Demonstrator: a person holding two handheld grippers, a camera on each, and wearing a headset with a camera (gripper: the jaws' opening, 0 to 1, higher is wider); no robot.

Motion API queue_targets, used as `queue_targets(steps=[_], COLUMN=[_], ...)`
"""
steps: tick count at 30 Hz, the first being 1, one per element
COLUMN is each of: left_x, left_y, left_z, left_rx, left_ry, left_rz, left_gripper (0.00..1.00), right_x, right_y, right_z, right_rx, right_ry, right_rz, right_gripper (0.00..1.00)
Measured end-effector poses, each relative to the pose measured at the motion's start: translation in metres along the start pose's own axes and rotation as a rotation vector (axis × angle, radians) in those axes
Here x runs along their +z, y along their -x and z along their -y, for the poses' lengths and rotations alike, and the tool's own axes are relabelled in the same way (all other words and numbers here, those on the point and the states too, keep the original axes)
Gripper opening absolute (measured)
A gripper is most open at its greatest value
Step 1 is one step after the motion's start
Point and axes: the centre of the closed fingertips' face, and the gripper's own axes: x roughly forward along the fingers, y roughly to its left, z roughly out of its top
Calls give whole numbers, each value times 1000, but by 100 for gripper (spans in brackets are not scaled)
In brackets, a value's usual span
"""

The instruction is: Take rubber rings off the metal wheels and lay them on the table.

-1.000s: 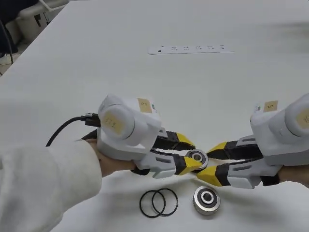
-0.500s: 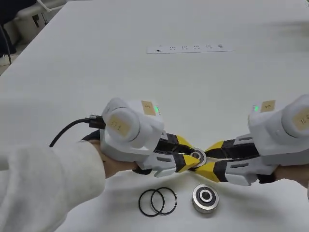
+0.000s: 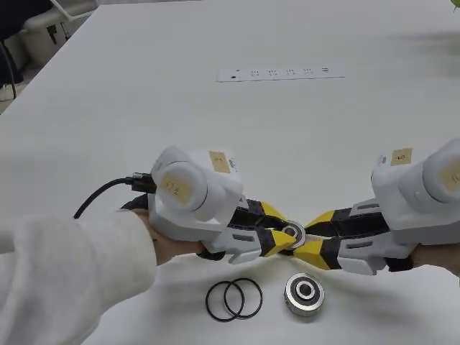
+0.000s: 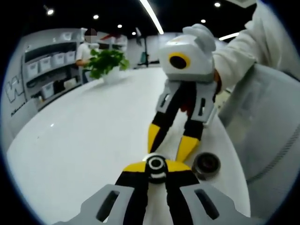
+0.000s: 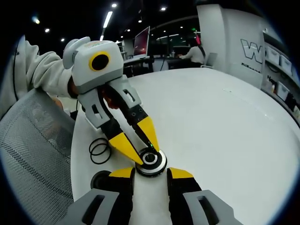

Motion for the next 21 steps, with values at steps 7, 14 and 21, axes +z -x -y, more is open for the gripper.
queue_targets(steps=[7,14,21], left_x=[1,1,1], left_y=[-3,-5,-4], left_z=[0,2,1], left_rx=[0,-11,-9], left_ry=[-5,-16,-13], left_rz=[-3,-7,-8], left_gripper=[14,13,13], right_x=[0,-5,-9], right_y=[-2,1,7], right_z=[2,1,13], right_rx=[-3,10,-28], right_ry=[41,86,125], right_rz=[-11,-32,-46], right_gripper=[22,18,0])
